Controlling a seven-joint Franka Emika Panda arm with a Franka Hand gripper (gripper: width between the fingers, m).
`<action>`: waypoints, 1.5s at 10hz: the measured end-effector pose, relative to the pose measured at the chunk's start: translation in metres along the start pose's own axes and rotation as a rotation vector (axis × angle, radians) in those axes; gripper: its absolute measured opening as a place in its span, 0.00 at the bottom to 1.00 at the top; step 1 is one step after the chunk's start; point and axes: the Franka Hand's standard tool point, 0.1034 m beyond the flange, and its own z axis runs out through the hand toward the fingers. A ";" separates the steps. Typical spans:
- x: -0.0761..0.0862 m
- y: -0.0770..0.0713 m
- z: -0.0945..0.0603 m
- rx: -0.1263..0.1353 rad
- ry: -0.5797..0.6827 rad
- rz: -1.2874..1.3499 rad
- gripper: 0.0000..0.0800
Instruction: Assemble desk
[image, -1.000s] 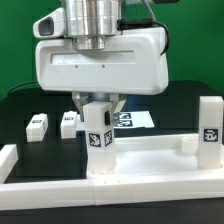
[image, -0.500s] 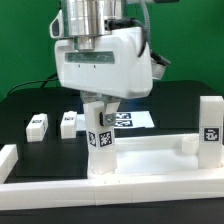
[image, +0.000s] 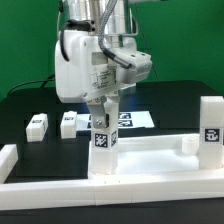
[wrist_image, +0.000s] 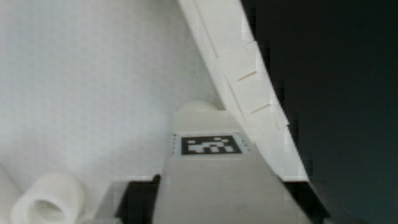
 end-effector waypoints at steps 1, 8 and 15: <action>0.001 0.000 0.000 0.006 0.002 0.041 0.36; 0.000 0.004 0.004 0.055 0.012 -0.630 0.79; 0.013 -0.004 0.004 0.051 -0.006 -1.259 0.81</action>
Offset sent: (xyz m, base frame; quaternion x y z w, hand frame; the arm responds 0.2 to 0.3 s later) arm 0.0000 0.0000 0.0000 0.0000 0.0000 -0.0650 0.9979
